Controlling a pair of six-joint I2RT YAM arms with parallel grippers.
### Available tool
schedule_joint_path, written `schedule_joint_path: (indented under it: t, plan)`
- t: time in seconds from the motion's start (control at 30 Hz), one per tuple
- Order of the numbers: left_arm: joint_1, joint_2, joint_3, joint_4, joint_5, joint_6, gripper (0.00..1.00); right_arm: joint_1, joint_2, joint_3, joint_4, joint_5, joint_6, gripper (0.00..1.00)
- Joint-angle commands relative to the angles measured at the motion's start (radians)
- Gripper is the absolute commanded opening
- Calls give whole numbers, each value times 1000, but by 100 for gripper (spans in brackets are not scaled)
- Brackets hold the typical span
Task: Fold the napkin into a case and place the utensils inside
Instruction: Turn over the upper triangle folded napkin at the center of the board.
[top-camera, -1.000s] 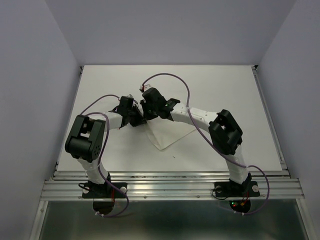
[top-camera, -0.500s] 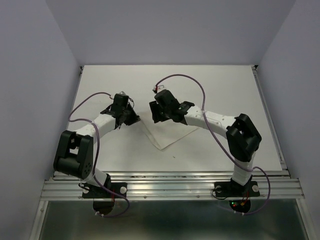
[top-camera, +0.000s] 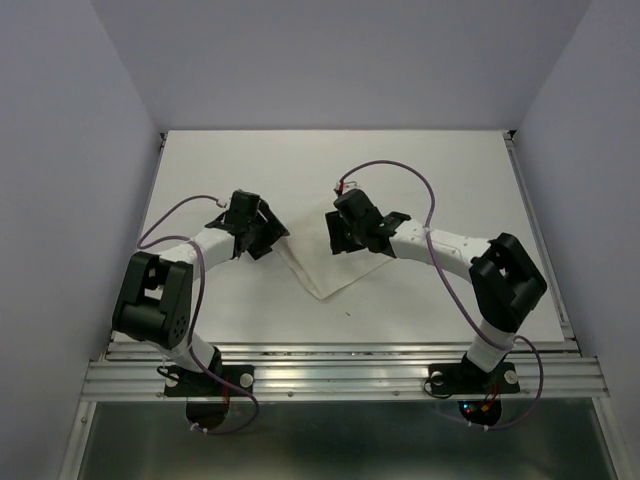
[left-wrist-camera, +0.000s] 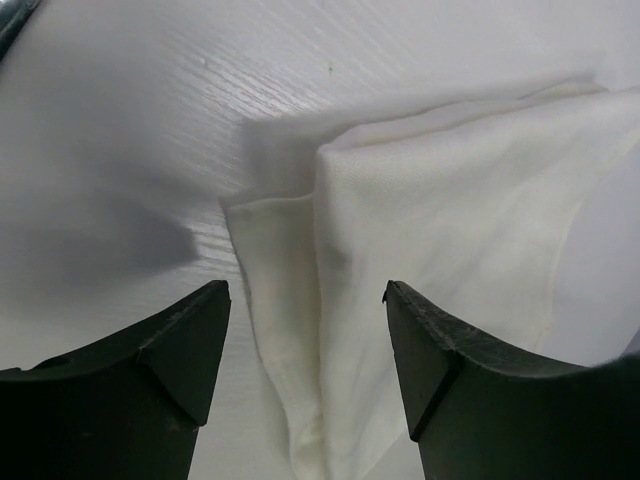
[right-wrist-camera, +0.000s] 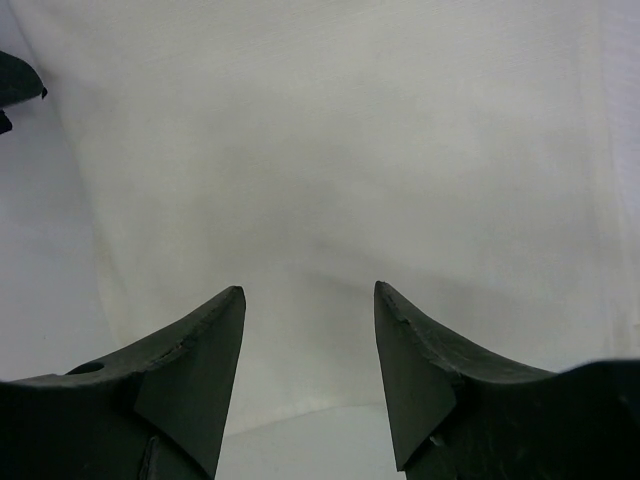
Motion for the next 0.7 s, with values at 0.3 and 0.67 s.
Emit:
schedule_joint_path:
  t: [0.3,0.67]
  plan:
    - [-67,145,92,-64,-158,-58,68,-26,-60,-13,72,-14,-4,60]
    - [-67,127,86,-94,-196,-59,20,-35,-60,-3,70,-69,-45,59]
